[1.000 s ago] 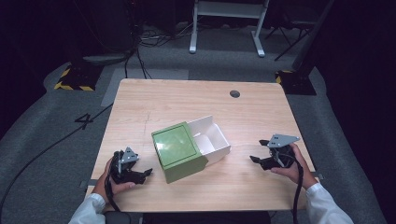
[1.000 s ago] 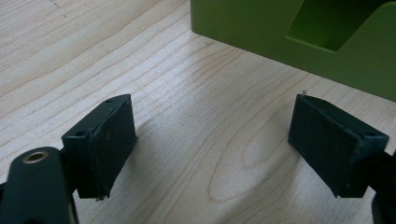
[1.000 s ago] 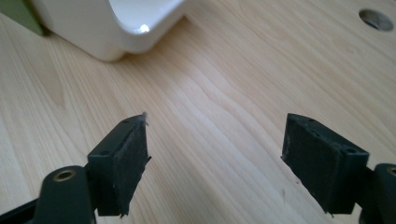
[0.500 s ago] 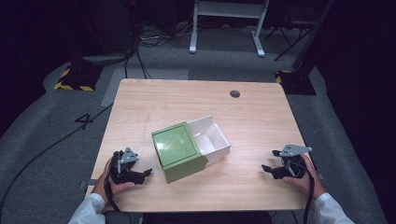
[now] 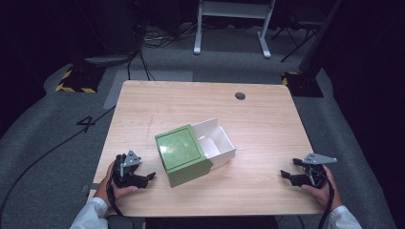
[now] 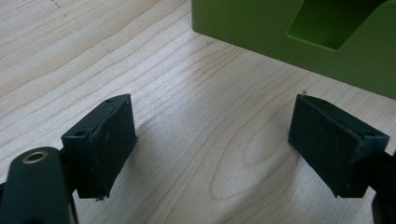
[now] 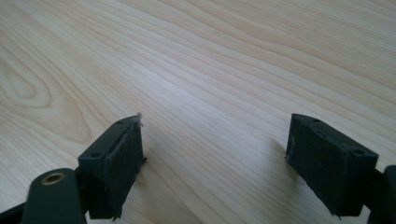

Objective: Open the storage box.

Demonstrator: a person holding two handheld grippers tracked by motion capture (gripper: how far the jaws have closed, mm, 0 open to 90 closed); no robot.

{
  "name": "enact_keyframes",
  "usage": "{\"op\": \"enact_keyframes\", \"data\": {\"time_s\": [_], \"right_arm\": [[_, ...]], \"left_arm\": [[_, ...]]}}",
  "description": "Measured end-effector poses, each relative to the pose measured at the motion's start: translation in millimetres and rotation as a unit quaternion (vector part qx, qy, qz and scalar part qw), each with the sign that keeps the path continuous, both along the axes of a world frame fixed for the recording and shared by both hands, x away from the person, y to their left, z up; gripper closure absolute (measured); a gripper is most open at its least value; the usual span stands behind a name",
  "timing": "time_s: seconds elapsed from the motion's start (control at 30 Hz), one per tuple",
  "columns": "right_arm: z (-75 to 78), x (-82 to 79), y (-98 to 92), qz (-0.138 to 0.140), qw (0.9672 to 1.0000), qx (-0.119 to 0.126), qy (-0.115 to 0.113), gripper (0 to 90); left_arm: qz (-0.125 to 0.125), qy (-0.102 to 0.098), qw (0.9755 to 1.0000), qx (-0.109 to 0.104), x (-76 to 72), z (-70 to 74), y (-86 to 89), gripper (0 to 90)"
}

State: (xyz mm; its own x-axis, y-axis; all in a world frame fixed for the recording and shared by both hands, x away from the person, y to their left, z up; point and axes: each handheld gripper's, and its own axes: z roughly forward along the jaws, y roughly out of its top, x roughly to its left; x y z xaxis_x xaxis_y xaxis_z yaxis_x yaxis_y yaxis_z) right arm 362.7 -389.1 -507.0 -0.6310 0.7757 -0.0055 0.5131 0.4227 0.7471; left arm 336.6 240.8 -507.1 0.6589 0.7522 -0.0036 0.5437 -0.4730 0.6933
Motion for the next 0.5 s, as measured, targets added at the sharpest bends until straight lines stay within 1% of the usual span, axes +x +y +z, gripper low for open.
{"op": "enact_keyframes", "data": {"time_s": [0.03, 0.1, 0.13, 0.5], "right_arm": [[-0.1, -1.5, -10.1, -0.013, 0.9999, -0.003, -0.003, 18.4], [-0.2, -2.8, -16.9, -0.031, 0.9995, -0.002, -0.002, 18.5], [-0.2, -3.3, -18.9, -0.033, 0.9994, -0.002, -0.002, 18.5], [-0.3, -4.3, -20.1, -0.036, 0.9994, -0.001, -0.001, 18.4]], "left_arm": [[0.0, 0.0, 1.0, 0.0, 0.0, 0.0, 0.0, 15.0], [0.0, 0.0, 1.0, 0.0, 0.0, 0.0, 0.0, 15.0], [0.0, 0.0, 1.0, 0.0, -0.1, 0.0, 0.0, 15.0], [0.002, 0.0, 1.0, -0.002, -0.8, -0.3, -0.1, 15.1]]}}
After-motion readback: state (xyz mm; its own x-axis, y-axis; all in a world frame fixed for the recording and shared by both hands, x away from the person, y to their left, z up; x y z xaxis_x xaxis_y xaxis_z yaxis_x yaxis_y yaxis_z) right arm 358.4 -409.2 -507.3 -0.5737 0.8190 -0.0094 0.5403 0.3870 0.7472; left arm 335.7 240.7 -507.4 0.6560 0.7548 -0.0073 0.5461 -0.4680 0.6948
